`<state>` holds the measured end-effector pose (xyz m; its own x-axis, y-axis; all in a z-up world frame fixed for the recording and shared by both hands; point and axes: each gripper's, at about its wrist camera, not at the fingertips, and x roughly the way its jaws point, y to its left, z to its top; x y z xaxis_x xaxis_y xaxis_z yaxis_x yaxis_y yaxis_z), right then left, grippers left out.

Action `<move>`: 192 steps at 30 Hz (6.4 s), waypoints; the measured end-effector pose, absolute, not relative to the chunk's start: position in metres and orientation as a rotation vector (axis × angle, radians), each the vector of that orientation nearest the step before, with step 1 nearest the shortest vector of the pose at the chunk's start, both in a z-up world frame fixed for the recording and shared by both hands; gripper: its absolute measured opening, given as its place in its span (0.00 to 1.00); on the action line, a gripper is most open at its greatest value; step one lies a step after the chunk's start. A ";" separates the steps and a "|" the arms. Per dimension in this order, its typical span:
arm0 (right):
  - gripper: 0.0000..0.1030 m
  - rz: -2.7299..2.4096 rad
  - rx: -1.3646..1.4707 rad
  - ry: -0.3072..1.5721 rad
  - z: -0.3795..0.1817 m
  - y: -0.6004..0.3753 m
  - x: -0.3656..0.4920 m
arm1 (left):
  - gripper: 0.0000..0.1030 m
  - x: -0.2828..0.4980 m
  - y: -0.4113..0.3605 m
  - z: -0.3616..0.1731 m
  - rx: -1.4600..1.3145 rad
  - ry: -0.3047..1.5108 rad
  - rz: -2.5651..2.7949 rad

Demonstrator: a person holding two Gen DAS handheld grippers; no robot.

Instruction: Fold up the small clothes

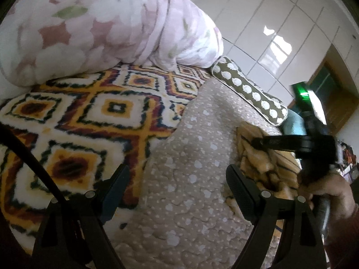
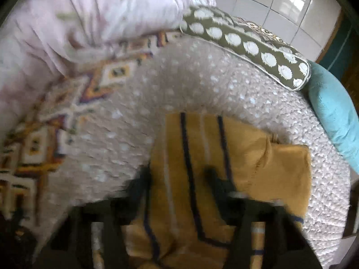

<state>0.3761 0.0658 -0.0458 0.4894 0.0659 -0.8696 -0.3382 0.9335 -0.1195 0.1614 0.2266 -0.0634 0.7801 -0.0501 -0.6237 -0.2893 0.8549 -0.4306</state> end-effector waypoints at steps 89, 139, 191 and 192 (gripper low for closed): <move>0.24 0.559 0.640 0.771 -0.064 -0.278 0.201 | 0.77 0.312 0.004 -0.073 -0.267 1.050 -0.148; 0.54 0.150 0.310 0.657 -0.060 -0.289 0.117 | 1.00 0.093 -0.041 -0.043 0.101 0.680 0.154; 0.66 -0.033 0.152 0.682 -0.065 -0.283 0.121 | 1.00 0.079 -0.094 -0.051 0.238 0.798 0.108; 0.66 -0.032 0.152 0.682 -0.065 -0.283 0.121 | 1.00 0.079 -0.094 -0.052 0.239 0.802 0.109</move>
<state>0.1210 -0.2827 -0.0647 0.7762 0.0199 -0.6301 0.0794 0.9884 0.1291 0.0794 -0.0937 -0.0521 0.6916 0.1870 -0.6976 -0.0064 0.9675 0.2530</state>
